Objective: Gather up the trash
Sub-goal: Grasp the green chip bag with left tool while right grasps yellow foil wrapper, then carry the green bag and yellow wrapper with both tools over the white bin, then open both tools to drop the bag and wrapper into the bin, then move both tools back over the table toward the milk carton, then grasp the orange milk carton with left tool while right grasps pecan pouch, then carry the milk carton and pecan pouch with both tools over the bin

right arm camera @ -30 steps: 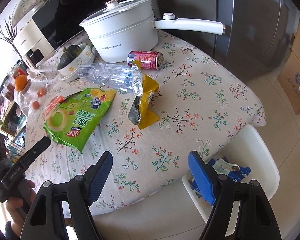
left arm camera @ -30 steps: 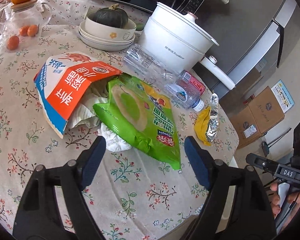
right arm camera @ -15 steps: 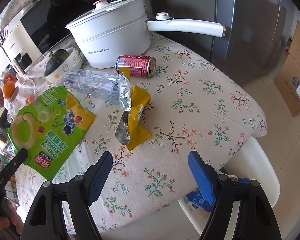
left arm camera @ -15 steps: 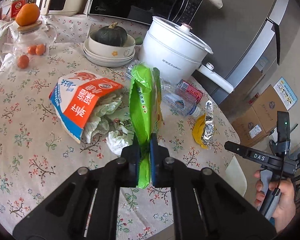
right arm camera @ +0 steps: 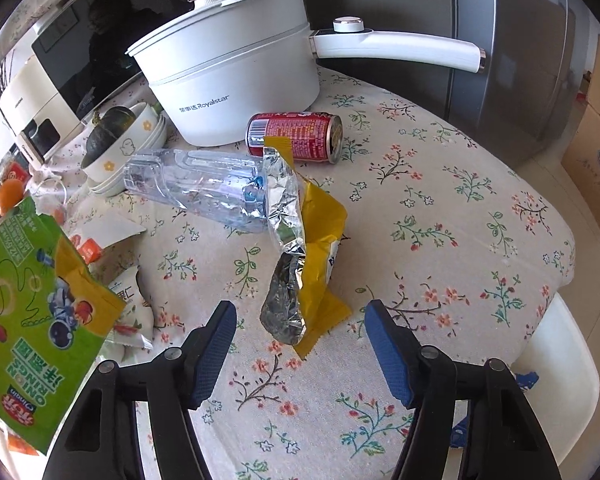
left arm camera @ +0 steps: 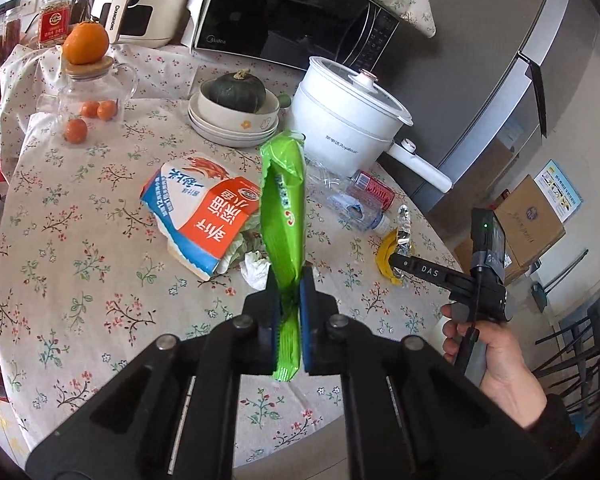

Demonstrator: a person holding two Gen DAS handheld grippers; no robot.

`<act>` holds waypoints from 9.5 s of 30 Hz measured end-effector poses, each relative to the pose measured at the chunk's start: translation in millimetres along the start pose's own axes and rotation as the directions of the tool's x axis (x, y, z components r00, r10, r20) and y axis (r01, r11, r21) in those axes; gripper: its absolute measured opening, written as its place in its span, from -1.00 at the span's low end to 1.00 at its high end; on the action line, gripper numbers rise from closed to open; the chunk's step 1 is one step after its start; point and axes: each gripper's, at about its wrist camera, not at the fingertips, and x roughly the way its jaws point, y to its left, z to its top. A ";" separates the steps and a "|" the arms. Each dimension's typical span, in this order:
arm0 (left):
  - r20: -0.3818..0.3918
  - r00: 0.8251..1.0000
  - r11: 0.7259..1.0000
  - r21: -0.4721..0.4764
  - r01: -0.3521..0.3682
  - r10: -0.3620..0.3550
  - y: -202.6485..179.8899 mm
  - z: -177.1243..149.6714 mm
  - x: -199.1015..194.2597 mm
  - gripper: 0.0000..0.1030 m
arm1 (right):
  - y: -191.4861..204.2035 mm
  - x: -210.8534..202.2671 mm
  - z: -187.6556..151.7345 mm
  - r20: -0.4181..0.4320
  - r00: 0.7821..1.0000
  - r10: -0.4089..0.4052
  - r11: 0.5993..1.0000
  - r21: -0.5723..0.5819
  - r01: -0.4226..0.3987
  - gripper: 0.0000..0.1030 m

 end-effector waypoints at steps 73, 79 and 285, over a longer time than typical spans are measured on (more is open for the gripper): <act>-0.255 0.927 0.897 0.280 0.342 -0.274 -187.2 -96.4 35.3 -0.83 | -203.1 -150.6 -135.1 -0.077 0.997 0.008 0.993 0.115 0.000 -0.86; -0.287 0.914 0.877 0.304 0.372 -0.288 -213.9 -104.5 52.6 -0.83 | -228.9 -150.3 -145.3 -0.092 0.996 -0.015 0.989 0.147 0.029 -0.86; -0.097 0.974 0.978 0.010 0.206 -0.204 -139.7 -81.9 38.0 -0.97 | -178.9 -156.1 -135.8 -0.034 0.998 -0.056 0.989 -0.136 0.051 -0.84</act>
